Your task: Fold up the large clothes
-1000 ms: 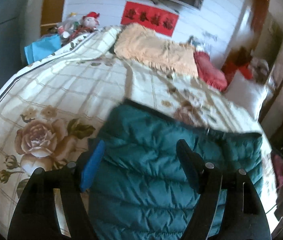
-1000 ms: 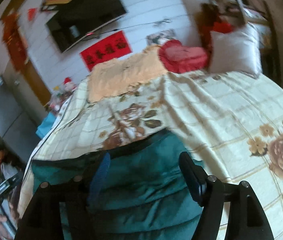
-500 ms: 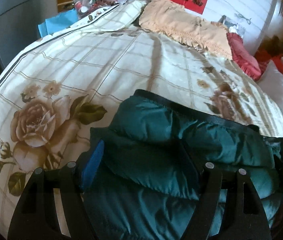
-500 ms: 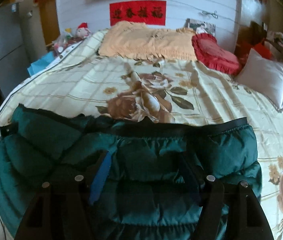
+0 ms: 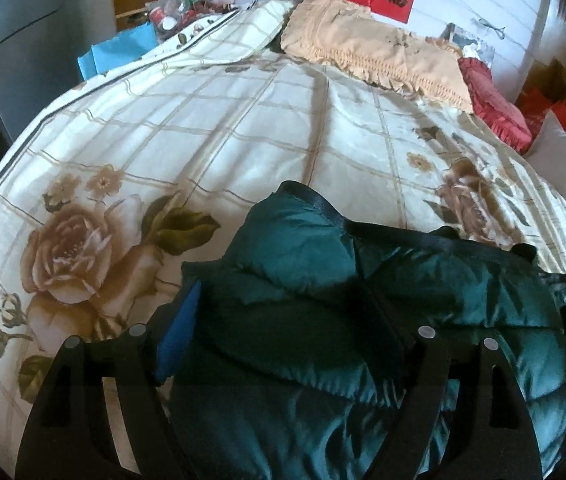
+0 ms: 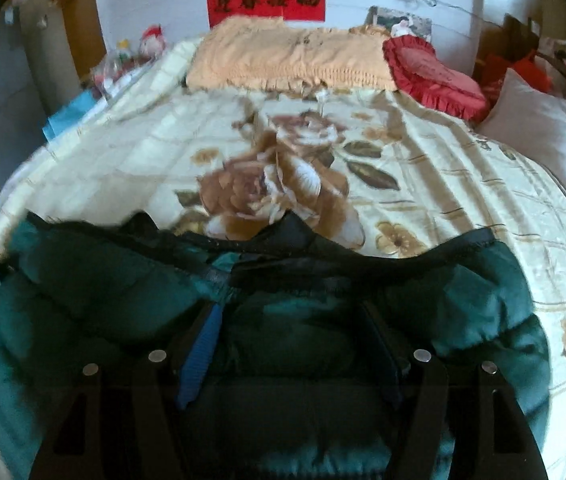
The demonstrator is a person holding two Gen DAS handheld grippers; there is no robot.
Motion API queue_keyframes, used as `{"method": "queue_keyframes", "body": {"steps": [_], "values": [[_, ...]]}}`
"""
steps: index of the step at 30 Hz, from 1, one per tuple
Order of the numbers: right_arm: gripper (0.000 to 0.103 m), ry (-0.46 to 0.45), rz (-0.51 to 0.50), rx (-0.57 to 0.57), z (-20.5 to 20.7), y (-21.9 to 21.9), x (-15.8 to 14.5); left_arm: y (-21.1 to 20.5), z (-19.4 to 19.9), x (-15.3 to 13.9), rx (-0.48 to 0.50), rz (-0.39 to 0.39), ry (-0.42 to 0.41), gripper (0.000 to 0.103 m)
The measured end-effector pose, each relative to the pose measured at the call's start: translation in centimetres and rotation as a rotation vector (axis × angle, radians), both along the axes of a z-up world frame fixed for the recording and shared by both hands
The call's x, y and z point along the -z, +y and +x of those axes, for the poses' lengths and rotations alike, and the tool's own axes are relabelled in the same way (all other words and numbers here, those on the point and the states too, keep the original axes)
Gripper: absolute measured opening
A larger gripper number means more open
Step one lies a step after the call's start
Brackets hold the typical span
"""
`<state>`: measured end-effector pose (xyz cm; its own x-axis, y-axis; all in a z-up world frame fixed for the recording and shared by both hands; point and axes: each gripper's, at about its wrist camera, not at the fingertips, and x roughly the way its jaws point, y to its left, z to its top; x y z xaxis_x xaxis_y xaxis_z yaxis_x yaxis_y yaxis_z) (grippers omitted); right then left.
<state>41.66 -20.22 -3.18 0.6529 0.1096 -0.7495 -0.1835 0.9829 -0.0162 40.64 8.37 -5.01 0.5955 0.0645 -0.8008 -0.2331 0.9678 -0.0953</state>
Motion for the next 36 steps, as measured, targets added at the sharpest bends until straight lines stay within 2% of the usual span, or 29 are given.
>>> {"method": "queue_keyframes", "body": {"steps": [5, 9, 18, 21, 25, 28, 31, 34, 36], "values": [[0.067, -0.040, 0.022, 0.021, -2.7, -2.5, -2.5, -0.4, -2.5, -3.2, 0.033, -0.043, -0.095, 0.080], [0.067, -0.048, -0.009, 0.072, -3.7, -4.5, -2.8, -2.1, -3.4, -4.3, 0.083, -0.024, -0.112, 0.080], [0.067, -0.005, -0.070, 0.110, -1.9, -5.5, -0.7, -3.7, -2.2, -1.5, 0.086, 0.033, -0.045, 0.080], [0.067, 0.025, -0.047, 0.127, -1.0, -6.2, 0.7, -3.8, -1.7, -0.9, 0.089, 0.044, -0.032, 0.080], [0.068, 0.021, -0.035, 0.137, -0.7, -6.7, 1.5, -4.1, -1.4, -0.3, 0.095, 0.067, -0.028, 0.081], [0.068, 0.017, -0.044, 0.141, -1.0, -6.5, 0.9, -4.3, -1.2, 0.1, 0.094, 0.079, -0.022, 0.081], [0.068, -0.025, -0.026, 0.131, -2.7, -6.1, -1.1, -4.2, -1.2, 0.2, 0.095, 0.077, -0.022, 0.081], [0.068, -0.084, 0.014, 0.070, -5.1, -4.9, -3.1, -4.3, -1.1, 0.3, 0.093, 0.073, -0.021, 0.082], [0.068, -0.090, 0.030, 0.013, -5.9, -3.4, -3.8, -4.3, -0.8, 0.5, 0.092, 0.072, -0.019, 0.083]]}}
